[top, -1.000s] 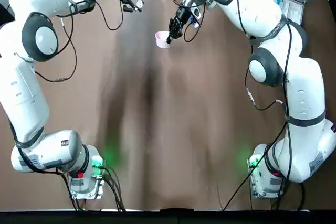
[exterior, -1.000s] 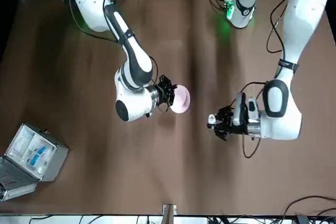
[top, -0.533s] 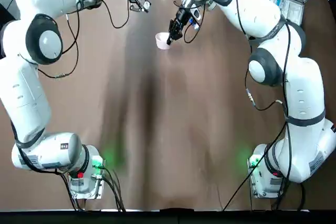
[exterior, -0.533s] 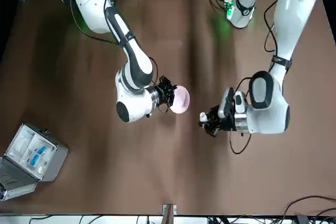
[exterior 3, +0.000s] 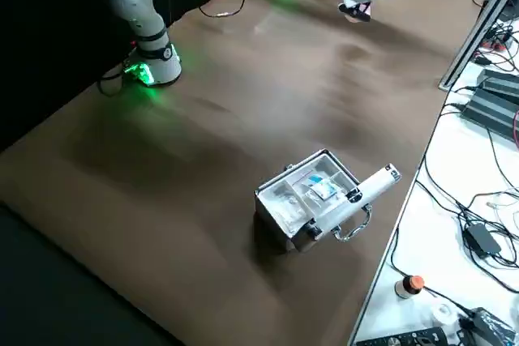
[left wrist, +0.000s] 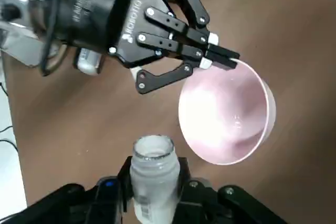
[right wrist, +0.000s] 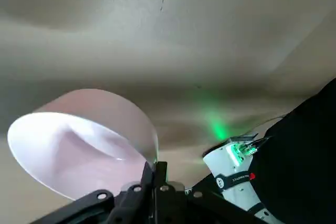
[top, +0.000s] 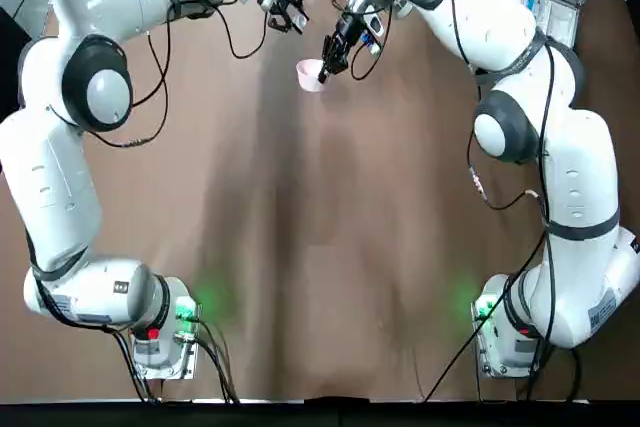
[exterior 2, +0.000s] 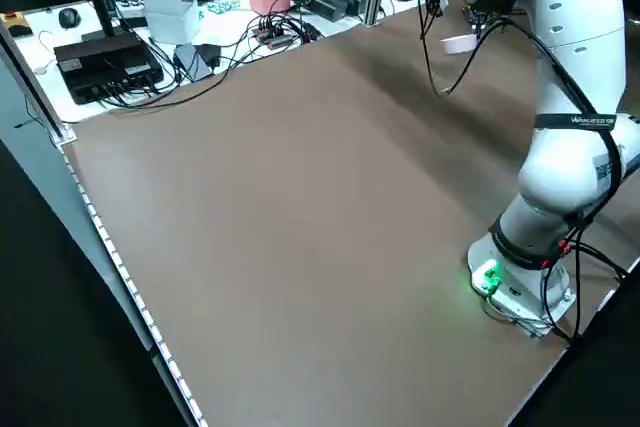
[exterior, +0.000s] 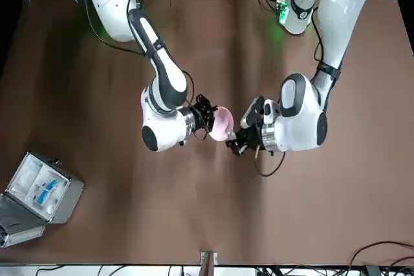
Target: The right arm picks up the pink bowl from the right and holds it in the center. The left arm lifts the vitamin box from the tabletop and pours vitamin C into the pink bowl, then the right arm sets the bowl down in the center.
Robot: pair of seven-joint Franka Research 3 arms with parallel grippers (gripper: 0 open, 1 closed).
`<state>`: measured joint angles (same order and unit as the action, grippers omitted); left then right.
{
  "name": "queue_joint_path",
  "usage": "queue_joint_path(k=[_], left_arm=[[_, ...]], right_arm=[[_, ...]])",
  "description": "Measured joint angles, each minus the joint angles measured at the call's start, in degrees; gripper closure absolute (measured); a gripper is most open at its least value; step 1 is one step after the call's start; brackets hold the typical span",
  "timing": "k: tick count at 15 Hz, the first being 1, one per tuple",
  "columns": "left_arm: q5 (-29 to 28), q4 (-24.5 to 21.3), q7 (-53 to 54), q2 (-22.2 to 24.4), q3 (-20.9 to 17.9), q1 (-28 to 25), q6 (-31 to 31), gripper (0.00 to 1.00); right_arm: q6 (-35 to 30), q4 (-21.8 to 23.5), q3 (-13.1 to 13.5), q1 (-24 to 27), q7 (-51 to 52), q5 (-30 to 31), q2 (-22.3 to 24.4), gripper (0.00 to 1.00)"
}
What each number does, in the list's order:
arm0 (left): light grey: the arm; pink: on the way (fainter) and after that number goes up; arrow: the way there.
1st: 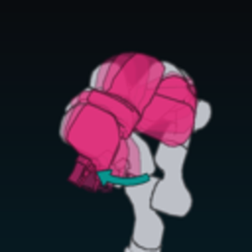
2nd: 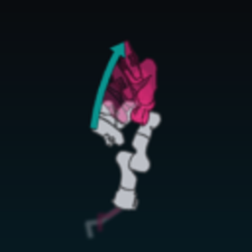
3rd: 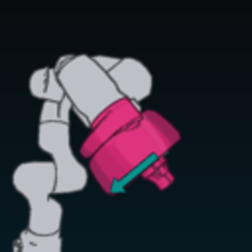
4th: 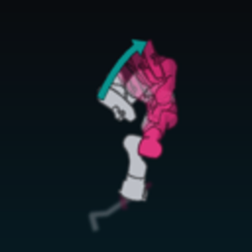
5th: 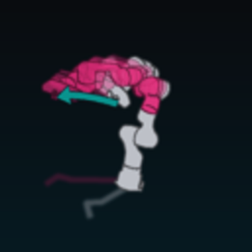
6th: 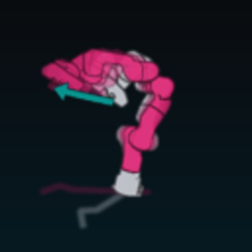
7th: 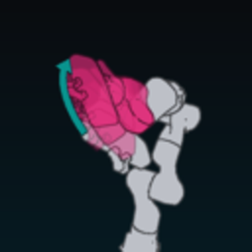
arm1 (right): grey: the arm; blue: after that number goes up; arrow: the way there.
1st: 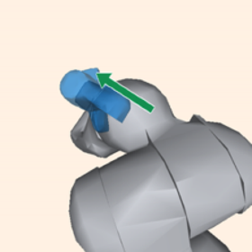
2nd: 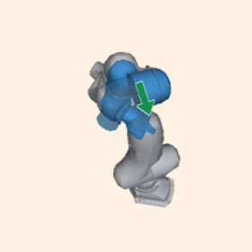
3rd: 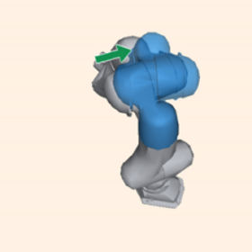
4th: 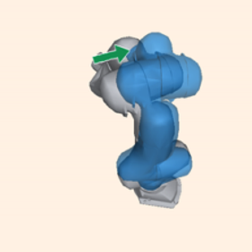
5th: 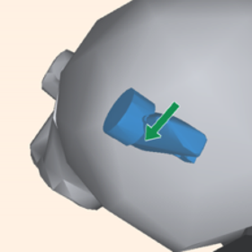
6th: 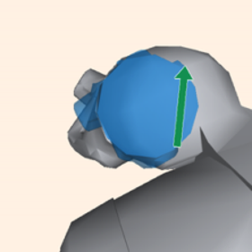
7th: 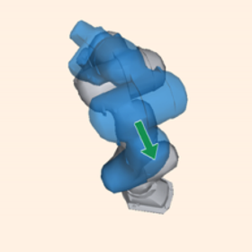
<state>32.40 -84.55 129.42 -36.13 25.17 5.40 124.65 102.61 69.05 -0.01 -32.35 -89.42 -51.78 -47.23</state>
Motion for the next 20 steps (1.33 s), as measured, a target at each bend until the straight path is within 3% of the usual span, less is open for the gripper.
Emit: queue_joint_path(k=[13, 20], left_arm=[[-18.0, -3.5, -0.2, 0.0, -0.1, 6.6, 15.9, 0.64], [-28.5, -9.1, -0.2, 1.9, 0.2, 7.4, 24.0, 0.64]], right_arm=[[-1.9, 0.0, 0.0, 0.8, 0.0, 0.0, 0.0, 0.98], [-1.9, 0.0, 0.0, 0.8, 0.0, 0.0, 0.0, 0.98]])
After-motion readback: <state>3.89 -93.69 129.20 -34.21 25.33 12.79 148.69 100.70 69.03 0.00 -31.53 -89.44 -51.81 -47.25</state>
